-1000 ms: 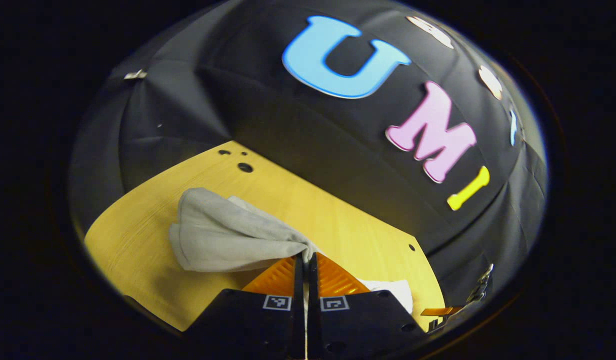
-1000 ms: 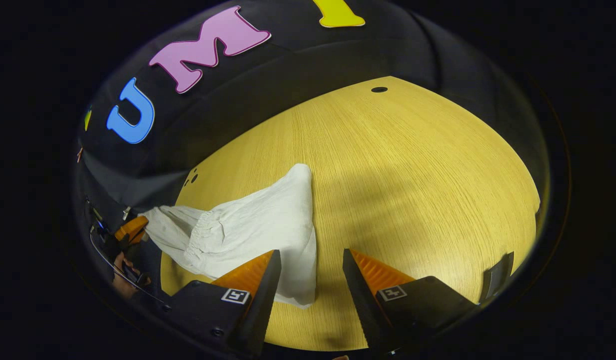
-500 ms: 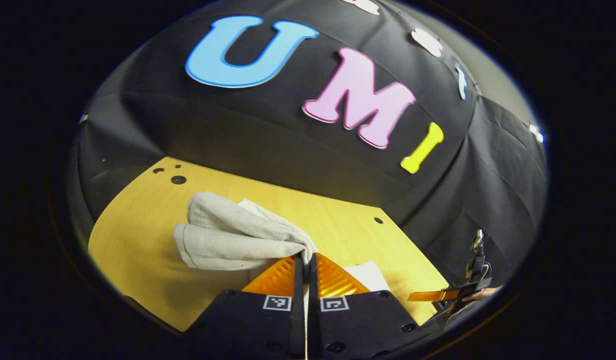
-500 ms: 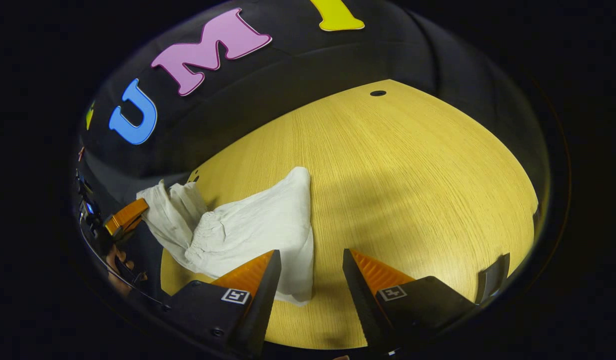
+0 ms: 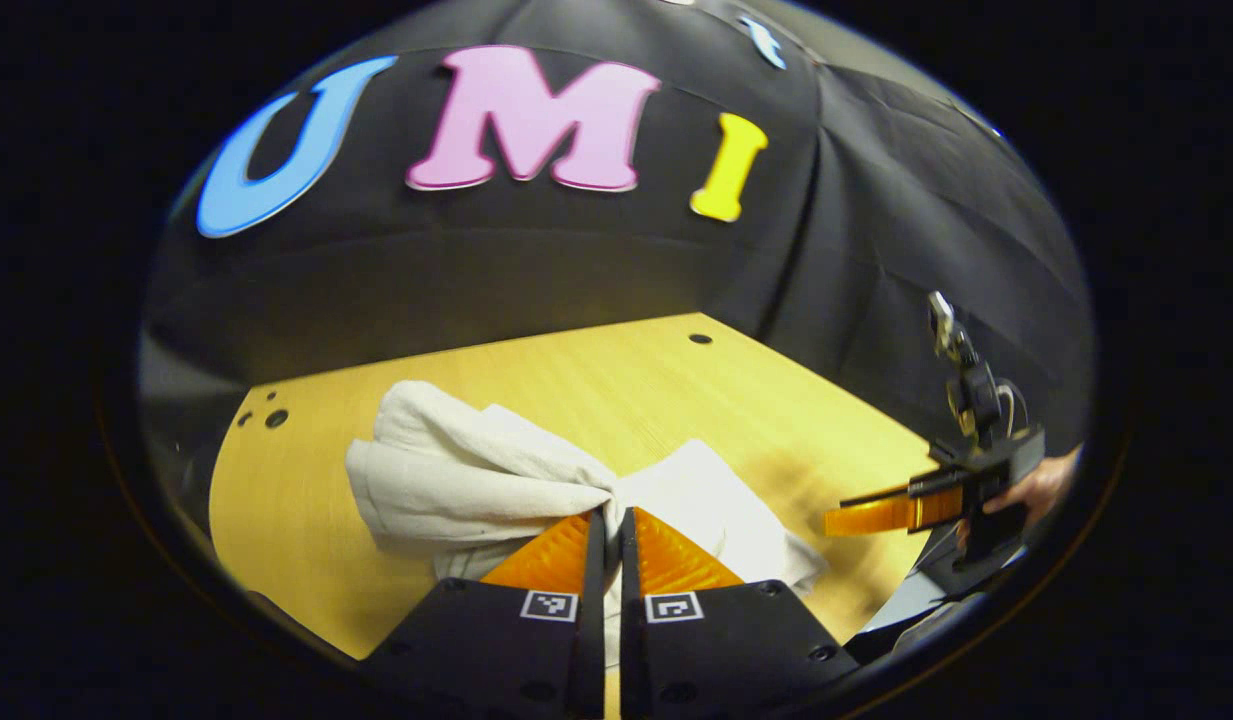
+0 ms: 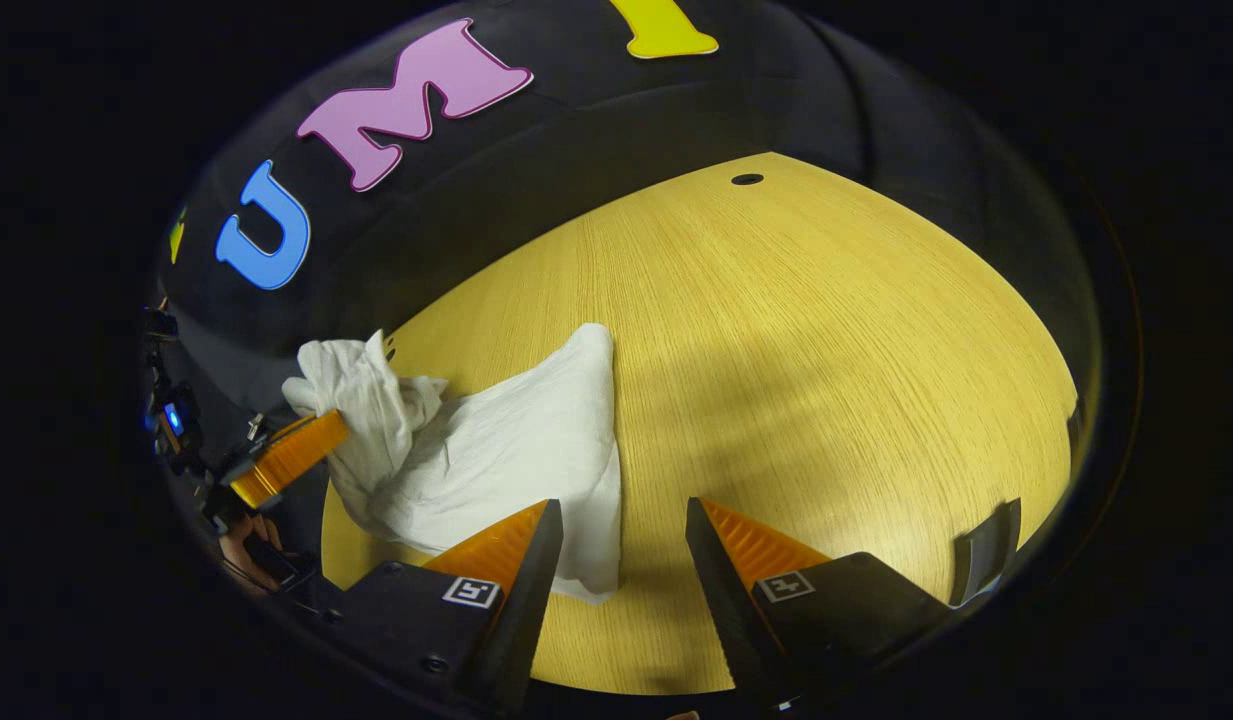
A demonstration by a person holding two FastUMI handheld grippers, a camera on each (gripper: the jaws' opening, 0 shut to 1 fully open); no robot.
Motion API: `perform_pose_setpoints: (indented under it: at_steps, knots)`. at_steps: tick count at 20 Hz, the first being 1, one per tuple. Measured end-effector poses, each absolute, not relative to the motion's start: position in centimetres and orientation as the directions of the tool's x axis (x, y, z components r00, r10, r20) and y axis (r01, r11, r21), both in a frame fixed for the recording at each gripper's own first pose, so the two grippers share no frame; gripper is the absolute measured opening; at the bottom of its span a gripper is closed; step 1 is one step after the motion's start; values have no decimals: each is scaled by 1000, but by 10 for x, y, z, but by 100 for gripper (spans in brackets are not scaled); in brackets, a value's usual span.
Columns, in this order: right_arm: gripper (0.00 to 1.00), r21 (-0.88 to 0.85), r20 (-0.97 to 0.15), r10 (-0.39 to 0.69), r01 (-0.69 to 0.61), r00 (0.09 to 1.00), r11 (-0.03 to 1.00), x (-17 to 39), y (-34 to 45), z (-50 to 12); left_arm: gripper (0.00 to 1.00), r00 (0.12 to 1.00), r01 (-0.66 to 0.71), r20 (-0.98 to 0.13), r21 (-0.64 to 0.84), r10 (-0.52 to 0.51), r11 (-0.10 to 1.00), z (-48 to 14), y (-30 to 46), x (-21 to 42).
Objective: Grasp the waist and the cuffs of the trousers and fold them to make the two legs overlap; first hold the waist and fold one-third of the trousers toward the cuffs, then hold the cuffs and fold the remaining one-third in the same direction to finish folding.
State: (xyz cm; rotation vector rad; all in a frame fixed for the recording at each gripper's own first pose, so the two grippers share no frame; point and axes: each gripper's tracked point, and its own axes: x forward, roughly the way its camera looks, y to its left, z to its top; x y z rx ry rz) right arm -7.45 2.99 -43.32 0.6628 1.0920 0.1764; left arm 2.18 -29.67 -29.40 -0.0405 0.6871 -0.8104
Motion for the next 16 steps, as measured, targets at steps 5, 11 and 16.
perform_pose_setpoints:
  at_steps: [5,11,16]
  knots:
    - [78,577,-766,437,206,471,790,-76,18,-438,53,340,878,-534,-115,-774,465,-285,-336,-27]
    - [78,573,-770,427,222,474,789,-79,11,-440,72,282,870,-520,-216,-806,444,-278,-339,-36]
    - [78,585,-748,433,191,502,788,-76,12,-422,76,348,787,-522,-290,-779,545,-282,-315,-6]
